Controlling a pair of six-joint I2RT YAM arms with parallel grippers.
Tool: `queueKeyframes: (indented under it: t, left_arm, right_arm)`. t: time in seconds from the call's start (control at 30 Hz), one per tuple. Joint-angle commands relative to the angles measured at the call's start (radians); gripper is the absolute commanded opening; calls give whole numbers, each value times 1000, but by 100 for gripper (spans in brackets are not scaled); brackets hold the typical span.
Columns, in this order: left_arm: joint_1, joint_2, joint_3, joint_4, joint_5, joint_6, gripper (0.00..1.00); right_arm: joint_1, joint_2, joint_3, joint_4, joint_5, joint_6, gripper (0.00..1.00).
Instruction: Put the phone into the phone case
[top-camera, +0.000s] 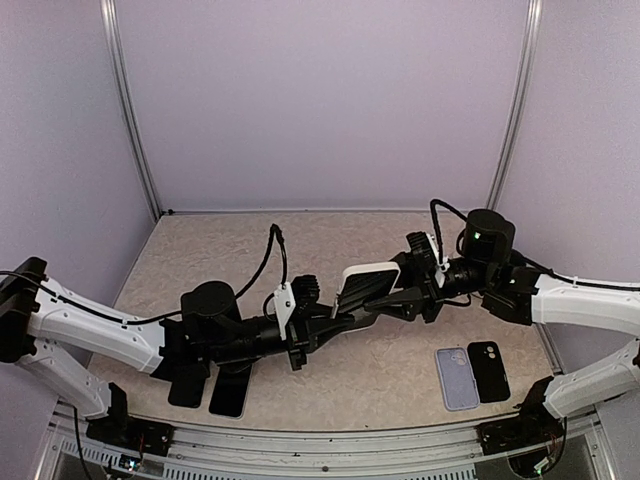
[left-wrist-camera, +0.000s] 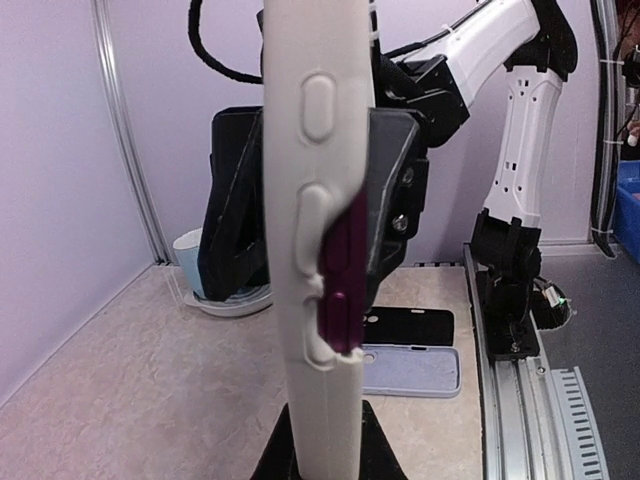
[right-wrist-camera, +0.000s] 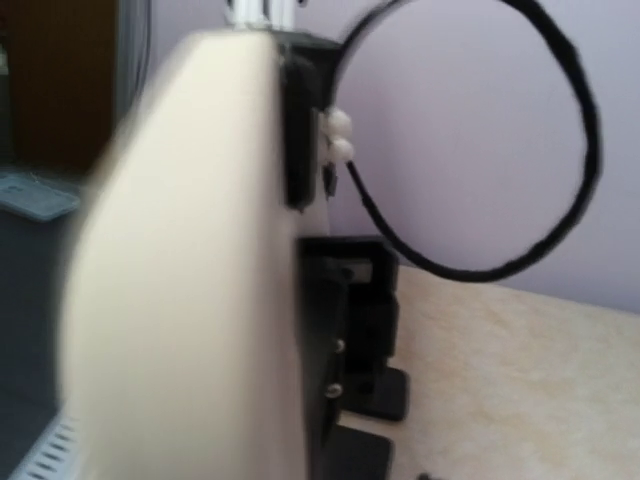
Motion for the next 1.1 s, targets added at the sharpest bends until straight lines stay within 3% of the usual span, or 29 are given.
queueKeyframes:
  t: [0.0, 0.13, 0.23, 0.33, 0.37, 0.4, 0.5, 0.67, 1.07]
  left_arm:
    - [12, -24, 12, 115, 52, -46, 0]
    - [17, -18, 16, 105, 53, -63, 0]
    - [27, -29, 18, 92, 33, -72, 3]
    - [38, -36, 28, 39, -88, -97, 68]
    - [42, -40, 29, 14, -143, -106, 80]
    - [47, -46, 29, -18, -211, -113, 86]
    - [69, -65, 7, -96, -390, -138, 90]
    - [115, -102, -7, -222, -556, -215, 93]
    - [131, -126, 1, -349, -637, -263, 93]
  right_arm:
    - [9, 14, -11, 101, -16, 78, 27]
    - [11, 21, 3, 94, -37, 87, 4]
    - [9, 24, 34, 30, 28, 99, 0]
    - [-27, 45, 104, -101, 146, 160, 0]
    - [-44, 57, 133, -157, 183, 189, 0]
    - [-61, 70, 158, -212, 232, 219, 0]
    - [-126, 119, 209, -353, 349, 285, 0]
    - [-254, 263, 297, -474, 321, 409, 0]
    - [-397, 687, 505, -663, 206, 464, 0]
